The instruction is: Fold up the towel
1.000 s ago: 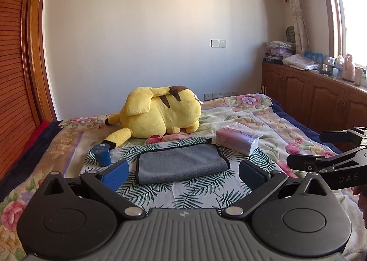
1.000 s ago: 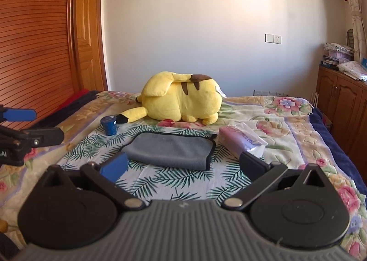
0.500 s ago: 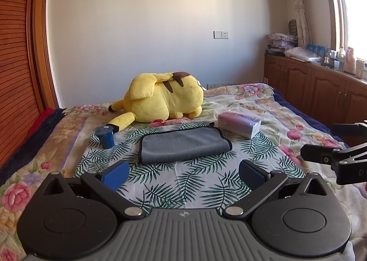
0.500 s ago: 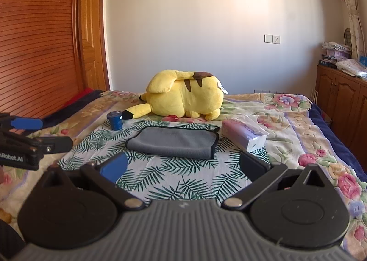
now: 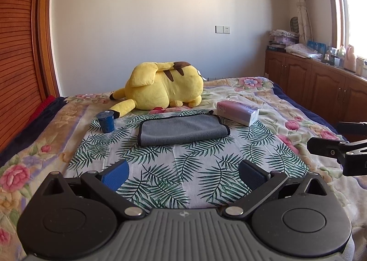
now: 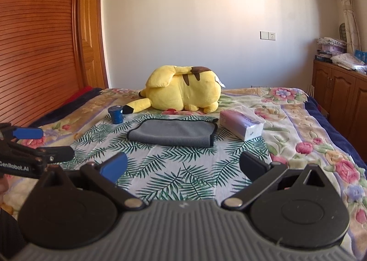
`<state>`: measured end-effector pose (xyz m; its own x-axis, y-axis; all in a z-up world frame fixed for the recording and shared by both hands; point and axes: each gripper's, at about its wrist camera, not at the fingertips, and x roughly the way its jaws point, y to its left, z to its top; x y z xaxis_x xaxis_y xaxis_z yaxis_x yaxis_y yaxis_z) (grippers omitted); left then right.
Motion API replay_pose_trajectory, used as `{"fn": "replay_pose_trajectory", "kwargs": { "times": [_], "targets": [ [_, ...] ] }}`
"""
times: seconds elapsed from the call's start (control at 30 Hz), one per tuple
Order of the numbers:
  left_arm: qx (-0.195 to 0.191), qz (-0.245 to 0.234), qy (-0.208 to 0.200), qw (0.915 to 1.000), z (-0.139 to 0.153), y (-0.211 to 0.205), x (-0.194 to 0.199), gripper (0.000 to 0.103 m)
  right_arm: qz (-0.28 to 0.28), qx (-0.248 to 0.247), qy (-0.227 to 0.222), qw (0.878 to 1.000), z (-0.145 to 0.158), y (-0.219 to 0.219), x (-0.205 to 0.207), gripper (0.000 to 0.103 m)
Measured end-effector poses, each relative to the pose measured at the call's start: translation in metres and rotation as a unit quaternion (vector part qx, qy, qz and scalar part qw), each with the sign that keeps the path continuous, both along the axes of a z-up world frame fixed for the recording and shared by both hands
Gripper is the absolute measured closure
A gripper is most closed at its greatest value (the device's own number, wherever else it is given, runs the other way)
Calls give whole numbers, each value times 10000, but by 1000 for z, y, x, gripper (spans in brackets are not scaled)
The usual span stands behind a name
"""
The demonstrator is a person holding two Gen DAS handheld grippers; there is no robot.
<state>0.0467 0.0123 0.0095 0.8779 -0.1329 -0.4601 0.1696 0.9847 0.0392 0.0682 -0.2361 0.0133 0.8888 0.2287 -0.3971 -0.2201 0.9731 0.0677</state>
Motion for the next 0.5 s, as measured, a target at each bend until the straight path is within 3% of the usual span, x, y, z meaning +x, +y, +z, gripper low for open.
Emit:
{"fn": "replay_pose_trajectory", "kwargs": {
  "times": [0.17, 0.5],
  "targets": [
    [-204, 110, 77, 9997, -7, 2, -10, 16, -137, 86, 58, 9999, -12, -7, -9, 0],
    [-192, 175, 184, 9995, -20, -2, -23, 16, -230, 102, 159, 9996, -30, -17, -23, 0]
  ]
}}
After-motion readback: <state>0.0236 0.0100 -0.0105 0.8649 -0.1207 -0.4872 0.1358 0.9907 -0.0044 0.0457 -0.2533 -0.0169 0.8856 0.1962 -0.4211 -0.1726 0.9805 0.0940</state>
